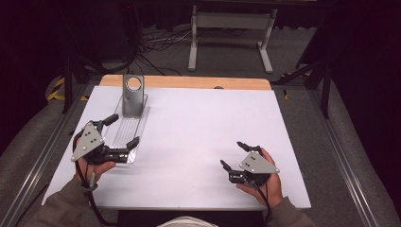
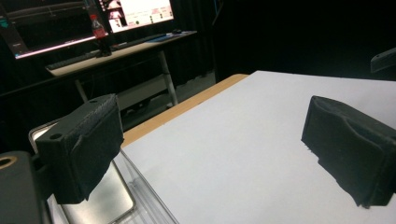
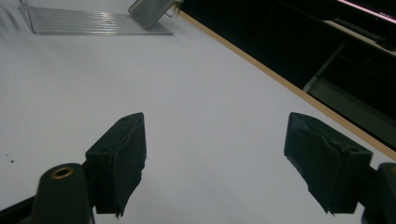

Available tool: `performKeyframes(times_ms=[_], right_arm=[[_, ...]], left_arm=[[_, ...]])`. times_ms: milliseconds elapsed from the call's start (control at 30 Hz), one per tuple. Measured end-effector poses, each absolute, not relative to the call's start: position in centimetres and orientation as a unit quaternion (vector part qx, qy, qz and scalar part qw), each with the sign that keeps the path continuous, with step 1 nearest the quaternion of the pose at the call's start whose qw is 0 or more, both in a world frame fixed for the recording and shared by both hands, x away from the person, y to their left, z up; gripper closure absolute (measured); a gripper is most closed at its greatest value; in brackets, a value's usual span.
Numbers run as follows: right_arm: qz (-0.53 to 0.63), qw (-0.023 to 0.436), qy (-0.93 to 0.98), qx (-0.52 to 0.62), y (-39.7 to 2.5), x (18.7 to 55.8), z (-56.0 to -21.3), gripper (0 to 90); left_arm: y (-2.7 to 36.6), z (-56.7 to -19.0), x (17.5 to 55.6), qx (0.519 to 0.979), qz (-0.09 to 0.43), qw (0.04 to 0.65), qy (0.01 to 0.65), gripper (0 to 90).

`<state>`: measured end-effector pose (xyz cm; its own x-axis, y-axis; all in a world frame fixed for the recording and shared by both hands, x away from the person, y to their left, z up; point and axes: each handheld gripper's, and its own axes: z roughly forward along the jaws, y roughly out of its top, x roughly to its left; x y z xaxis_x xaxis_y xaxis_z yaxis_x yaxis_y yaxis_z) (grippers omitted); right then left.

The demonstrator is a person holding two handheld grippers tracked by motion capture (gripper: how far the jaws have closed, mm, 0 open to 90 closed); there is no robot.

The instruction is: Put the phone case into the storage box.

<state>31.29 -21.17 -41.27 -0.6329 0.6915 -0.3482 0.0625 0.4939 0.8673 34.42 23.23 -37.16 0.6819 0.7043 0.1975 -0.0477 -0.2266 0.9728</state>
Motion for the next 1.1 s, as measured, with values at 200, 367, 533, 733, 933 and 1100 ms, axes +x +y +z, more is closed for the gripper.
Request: performKeyframes(times_ms=[200, 367, 533, 733, 933, 1100], right_arm=[[0.445, 0.357, 0.785, 0.241, -21.2, 31.2, -41.2, 22.0], [0.444, 0.361, 0.783, 0.245, -21.2, 31.2, -41.1, 21.7], [0.448, 0.362, 0.780, 0.246, -21.2, 31.2, -41.0, 21.5], [0.448, 0.363, 0.779, 0.247, -21.3, 31.1, -40.9, 21.5], [0.448, 0.361, 0.780, 0.248, -21.2, 31.1, -41.0, 21.5], [0.446, 0.359, 0.781, 0.250, -21.1, 31.1, -41.2, 21.1]], left_arm=[[23.3, -37.5, 33.7, 0.717, 0.323, 0.575, 0.226, 6.2], [23.0, -37.8, 33.2, 0.719, 0.320, 0.576, 0.221, 5.8], [22.9, -38.3, 33.1, 0.724, 0.317, 0.571, 0.220, 5.8], [22.3, -39.4, 32.7, 0.727, 0.316, 0.565, 0.226, 6.3], [21.6, -40.6, 32.4, 0.745, 0.303, 0.552, 0.221, 5.8], [21.4, -41.2, 32.3, 0.753, 0.285, 0.551, 0.217, 5.0]])
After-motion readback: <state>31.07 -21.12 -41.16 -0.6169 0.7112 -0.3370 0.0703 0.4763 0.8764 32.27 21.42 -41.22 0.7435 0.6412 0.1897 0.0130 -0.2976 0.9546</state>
